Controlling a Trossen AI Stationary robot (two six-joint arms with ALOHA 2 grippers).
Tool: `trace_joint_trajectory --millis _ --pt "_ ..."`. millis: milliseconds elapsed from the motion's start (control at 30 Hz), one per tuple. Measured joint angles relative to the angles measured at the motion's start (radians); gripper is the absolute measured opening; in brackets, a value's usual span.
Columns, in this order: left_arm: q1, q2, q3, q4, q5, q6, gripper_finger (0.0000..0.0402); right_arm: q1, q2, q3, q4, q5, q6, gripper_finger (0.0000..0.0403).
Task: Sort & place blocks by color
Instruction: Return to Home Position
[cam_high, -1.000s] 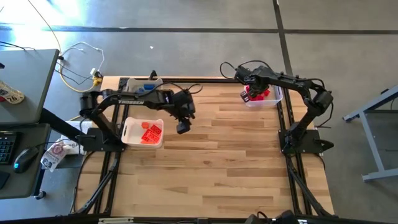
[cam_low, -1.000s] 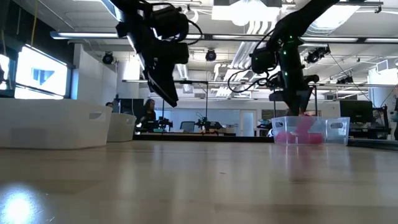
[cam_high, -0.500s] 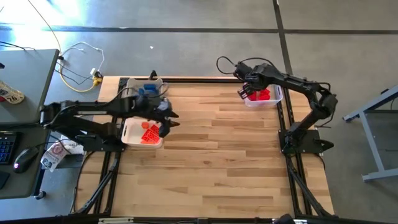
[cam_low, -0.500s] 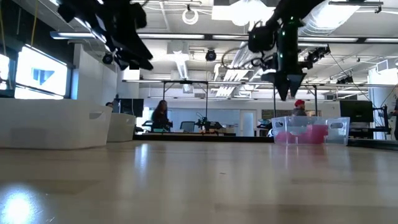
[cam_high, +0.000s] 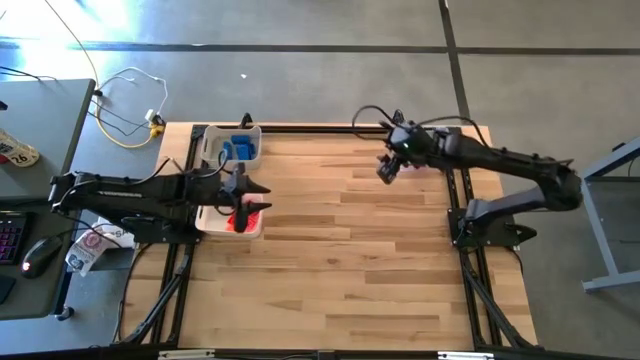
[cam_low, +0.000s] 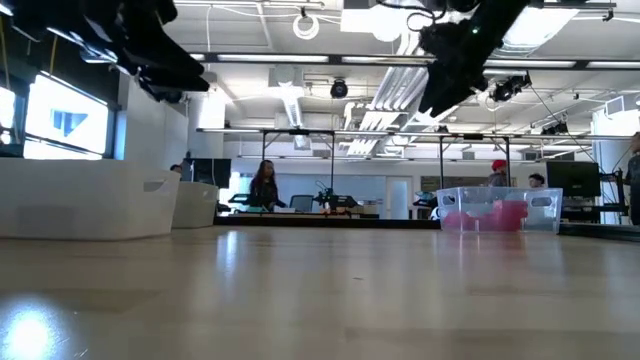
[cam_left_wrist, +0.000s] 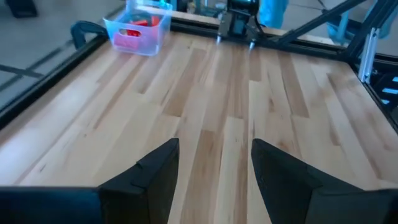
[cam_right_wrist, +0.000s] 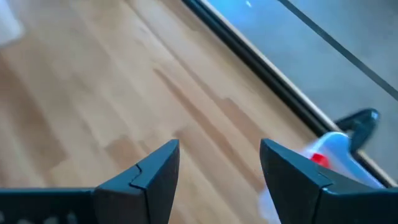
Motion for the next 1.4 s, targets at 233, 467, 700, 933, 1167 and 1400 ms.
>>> trace_joint_trajectory --millis 233,467,700,933,1167,1400 --pt "-0.062 -0.152 -0.118 0.009 -0.047 0.012 0.0188 0.096 -0.182 -0.219 0.161 -0.046 0.065 0.0209" --pt "-0.078 -0.297 -0.238 0.055 -0.047 0.044 0.0188 0.190 -0.359 -0.441 0.330 -0.067 0.153 0.0209" --pt "-0.078 -0.423 -0.319 0.058 -0.047 0.070 0.0188 0.283 -0.505 -0.623 0.533 -0.077 0.202 0.0209" --pt "-0.078 -0.506 -0.377 0.108 -0.046 0.132 0.0188 0.362 -0.621 -0.739 0.674 -0.077 0.153 0.0209" --pt "-0.078 -0.538 -0.386 0.110 -0.001 0.184 0.0188 0.419 -0.744 -0.853 0.861 -0.198 0.046 0.0209" --pt "-0.077 -0.538 -0.386 0.127 -0.002 0.235 0.0188 0.421 -0.895 -0.958 0.920 -0.269 -0.032 0.0209"
